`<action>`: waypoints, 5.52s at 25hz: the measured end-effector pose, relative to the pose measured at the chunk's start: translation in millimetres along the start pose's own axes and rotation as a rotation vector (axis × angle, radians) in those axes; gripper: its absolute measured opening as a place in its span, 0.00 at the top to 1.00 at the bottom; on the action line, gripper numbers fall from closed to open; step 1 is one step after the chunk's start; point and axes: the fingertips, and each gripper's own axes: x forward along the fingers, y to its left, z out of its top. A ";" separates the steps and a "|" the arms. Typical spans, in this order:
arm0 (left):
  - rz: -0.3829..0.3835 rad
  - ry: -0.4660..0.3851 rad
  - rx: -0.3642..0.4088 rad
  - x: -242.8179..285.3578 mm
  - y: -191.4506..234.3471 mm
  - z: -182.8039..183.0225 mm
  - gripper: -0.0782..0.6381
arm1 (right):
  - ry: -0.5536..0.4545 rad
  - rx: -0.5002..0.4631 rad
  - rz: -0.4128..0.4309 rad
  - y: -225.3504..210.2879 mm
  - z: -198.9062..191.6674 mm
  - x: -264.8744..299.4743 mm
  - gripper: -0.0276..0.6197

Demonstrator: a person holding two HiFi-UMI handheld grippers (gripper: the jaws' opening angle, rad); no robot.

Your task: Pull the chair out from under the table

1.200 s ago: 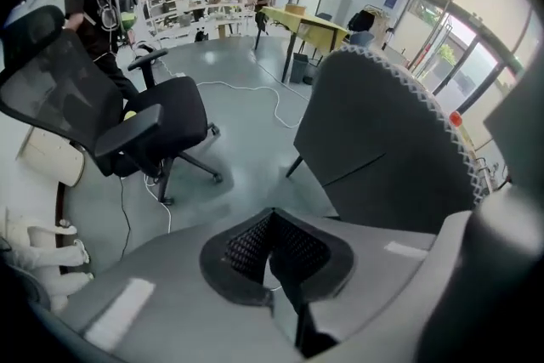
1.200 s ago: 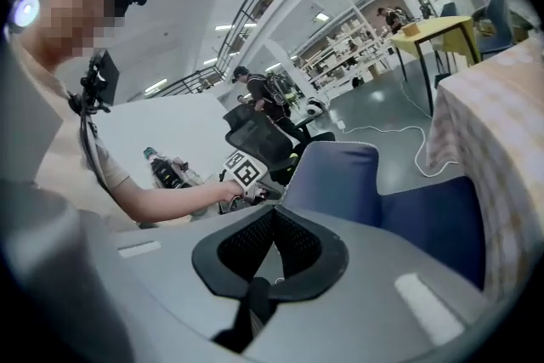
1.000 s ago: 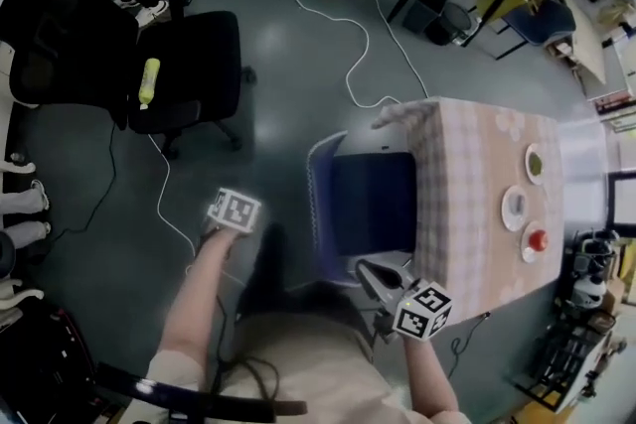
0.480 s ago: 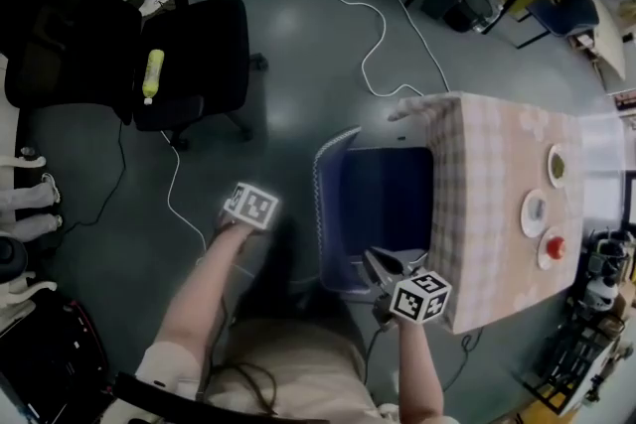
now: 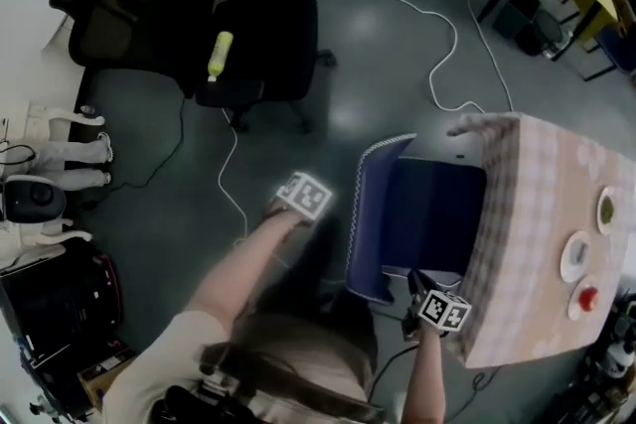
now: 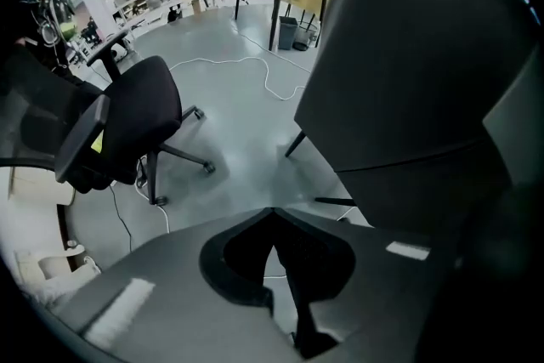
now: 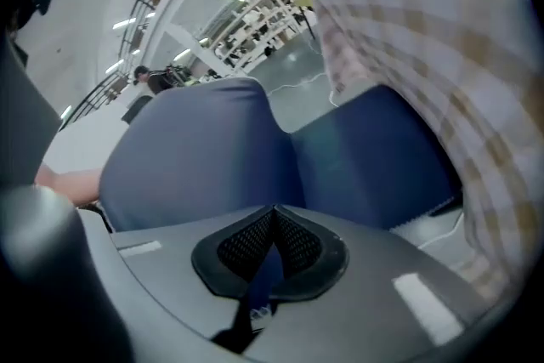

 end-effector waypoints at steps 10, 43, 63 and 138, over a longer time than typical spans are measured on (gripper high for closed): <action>0.065 0.101 0.004 25.4 5.9 -28.8 0.89 | 0.013 0.046 -0.164 -112.4 -18.6 25.7 0.94; 0.028 0.030 -0.171 143.0 15.6 -115.8 0.89 | 0.118 -0.428 -0.903 -334.3 98.9 89.7 0.94; -0.003 -0.038 -0.221 120.4 9.3 -125.1 0.89 | -0.234 0.116 -0.325 -378.9 136.9 98.2 0.27; 0.156 -0.183 -0.596 26.8 196.1 -278.4 0.89 | -0.073 -0.151 -0.215 -94.3 72.0 282.8 0.57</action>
